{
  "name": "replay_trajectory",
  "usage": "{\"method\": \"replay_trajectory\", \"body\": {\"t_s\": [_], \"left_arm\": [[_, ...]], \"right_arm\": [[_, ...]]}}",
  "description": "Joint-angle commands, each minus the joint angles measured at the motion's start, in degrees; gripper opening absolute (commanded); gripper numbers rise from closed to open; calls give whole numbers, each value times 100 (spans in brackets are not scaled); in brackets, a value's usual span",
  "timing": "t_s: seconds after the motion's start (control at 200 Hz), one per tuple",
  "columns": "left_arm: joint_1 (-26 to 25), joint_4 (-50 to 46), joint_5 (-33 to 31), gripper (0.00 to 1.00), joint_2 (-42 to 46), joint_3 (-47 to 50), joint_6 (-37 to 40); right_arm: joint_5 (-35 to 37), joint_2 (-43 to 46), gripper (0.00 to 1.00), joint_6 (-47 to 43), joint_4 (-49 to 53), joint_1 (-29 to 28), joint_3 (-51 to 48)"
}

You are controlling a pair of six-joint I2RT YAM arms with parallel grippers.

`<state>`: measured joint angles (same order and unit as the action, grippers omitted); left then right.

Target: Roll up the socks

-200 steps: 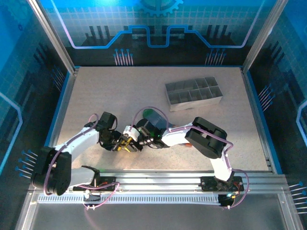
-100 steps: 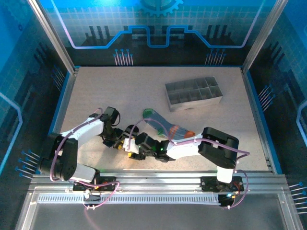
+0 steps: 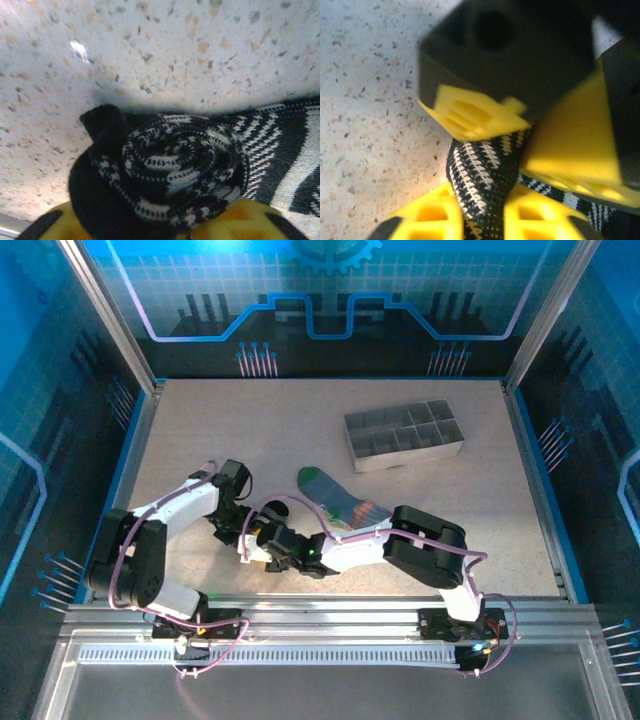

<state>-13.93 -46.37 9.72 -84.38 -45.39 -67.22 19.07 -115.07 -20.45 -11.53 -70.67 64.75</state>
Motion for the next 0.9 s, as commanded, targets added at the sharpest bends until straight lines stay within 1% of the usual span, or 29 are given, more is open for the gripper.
{"method": "replay_trajectory", "body": {"t_s": [0.0, 0.07, 0.145, 0.19, 0.225, 0.29, 0.36, 0.435, 0.475, 0.57, 0.69, 0.805, 0.896], "left_arm": [[-45, -718, -271, 44, 344, 30, -56], [15, -777, -331, 58, 809, -38, -141], [130, -777, -390, 74, 1324, -59, -210], [204, -722, -373, 79, 1568, -33, -207], [264, -651, -321, 80, 1710, 4, -165], [328, -337, -87, 79, 1880, 141, -43], [332, 145, 212, 75, 2004, 434, 33], [323, 684, 522, 72, 2138, 833, -112], [306, 829, 587, 70, 2196, 992, -220], [262, 951, 612, 67, 2212, 1230, -407], [159, 1168, 569, 67, 2062, 1378, -520], [22, 1542, 518, 65, 1653, 1453, -555], [-119, 1555, 342, 62, 1227, 1421, -467]], "right_arm": [[-165, -104, 0, 315, 646, 175, -137], [-529, -13, 0, 618, 758, 285, -280], [-1148, 27, 0, 956, 819, 442, -445], [-1553, 15, 0, 1139, 840, 557, -525], [-1867, -27, 0, 1260, 879, 641, -556], [-2332, -123, 0, 1475, 936, 793, -590], [-2749, -189, 0, 1718, 891, 958, -655], [-3070, -248, 0, 1951, 797, 1122, -731], [-3163, -275, 0, 2049, 789, 1205, -752], [-3404, -344, 0, 2208, 713, 1357, -802], [-3719, -476, 0, 2409, 701, 1533, -779], [-4021, -607, 0, 2680, 630, 1696, -769], [-4265, -732, 0, 2866, 608, 1801, -725]]}}
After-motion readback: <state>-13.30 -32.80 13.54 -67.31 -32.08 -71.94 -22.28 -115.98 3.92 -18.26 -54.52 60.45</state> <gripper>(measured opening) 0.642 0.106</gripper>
